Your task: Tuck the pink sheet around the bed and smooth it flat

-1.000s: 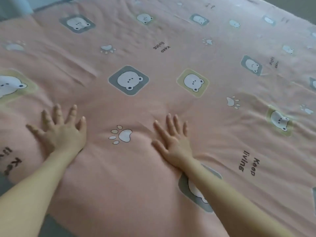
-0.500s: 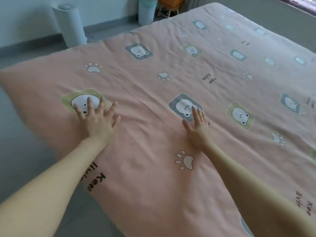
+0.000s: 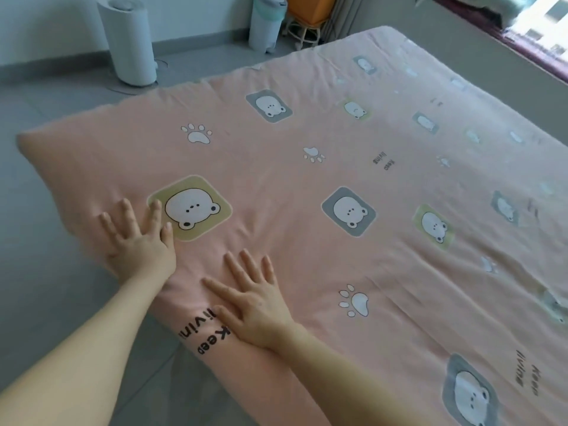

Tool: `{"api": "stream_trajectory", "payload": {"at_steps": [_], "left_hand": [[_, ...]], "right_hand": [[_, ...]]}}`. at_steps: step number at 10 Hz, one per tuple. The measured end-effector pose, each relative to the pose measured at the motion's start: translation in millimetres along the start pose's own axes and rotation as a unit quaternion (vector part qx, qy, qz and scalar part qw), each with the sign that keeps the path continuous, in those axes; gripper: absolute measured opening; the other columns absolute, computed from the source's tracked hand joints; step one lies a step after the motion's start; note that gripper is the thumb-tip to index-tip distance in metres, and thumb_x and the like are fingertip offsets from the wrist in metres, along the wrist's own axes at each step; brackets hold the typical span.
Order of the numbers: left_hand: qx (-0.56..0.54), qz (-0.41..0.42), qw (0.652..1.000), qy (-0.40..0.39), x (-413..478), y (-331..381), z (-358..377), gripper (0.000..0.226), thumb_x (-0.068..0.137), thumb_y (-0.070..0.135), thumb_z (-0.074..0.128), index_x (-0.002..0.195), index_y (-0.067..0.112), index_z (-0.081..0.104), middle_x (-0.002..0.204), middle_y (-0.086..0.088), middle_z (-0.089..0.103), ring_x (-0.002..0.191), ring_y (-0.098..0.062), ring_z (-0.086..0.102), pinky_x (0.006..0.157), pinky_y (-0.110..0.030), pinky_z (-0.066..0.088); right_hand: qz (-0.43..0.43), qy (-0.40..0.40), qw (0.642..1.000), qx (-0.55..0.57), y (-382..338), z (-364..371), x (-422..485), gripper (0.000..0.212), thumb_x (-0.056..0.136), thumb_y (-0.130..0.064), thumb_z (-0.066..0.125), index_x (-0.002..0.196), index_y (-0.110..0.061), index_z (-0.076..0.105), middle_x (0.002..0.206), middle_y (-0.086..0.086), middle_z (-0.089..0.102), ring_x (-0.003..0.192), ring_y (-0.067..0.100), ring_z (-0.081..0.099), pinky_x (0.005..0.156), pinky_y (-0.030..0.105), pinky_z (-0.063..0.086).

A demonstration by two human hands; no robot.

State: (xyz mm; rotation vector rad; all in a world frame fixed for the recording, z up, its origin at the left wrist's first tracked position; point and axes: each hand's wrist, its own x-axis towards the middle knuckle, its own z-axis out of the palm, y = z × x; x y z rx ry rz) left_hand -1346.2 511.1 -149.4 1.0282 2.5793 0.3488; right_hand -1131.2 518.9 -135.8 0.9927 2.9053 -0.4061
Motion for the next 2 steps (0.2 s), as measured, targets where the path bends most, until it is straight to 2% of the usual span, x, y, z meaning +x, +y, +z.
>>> {"api": "stream_trajectory", "payload": {"at_steps": [1,2], "left_hand": [[-0.006,0.006,0.999,-0.045,-4,0,-14,0.052,0.099,0.04,0.021,0.148,0.036,0.005,0.157,-0.01,-0.015,0.14,-0.045,-0.017,0.114,-0.053,-0.005],[-0.025,-0.01,0.996,-0.081,-8,0,-40,0.052,0.1,0.036,0.019,0.15,0.028,0.006,0.154,-0.026,-0.008,0.14,-0.048,-0.008,0.115,-0.049,-0.006]], "right_hand": [[-0.019,-0.07,0.997,0.025,-14,-13,-22,0.048,0.095,-0.054,0.029,0.142,-0.051,0.021,0.16,-0.004,0.0,0.145,0.022,-0.016,0.114,0.053,-0.015],[0.012,-0.06,0.991,0.123,-13,-51,-28,0.048,0.096,-0.048,0.039,0.143,-0.046,0.028,0.159,-0.005,0.01,0.147,0.017,0.003,0.118,0.045,-0.004]]}}
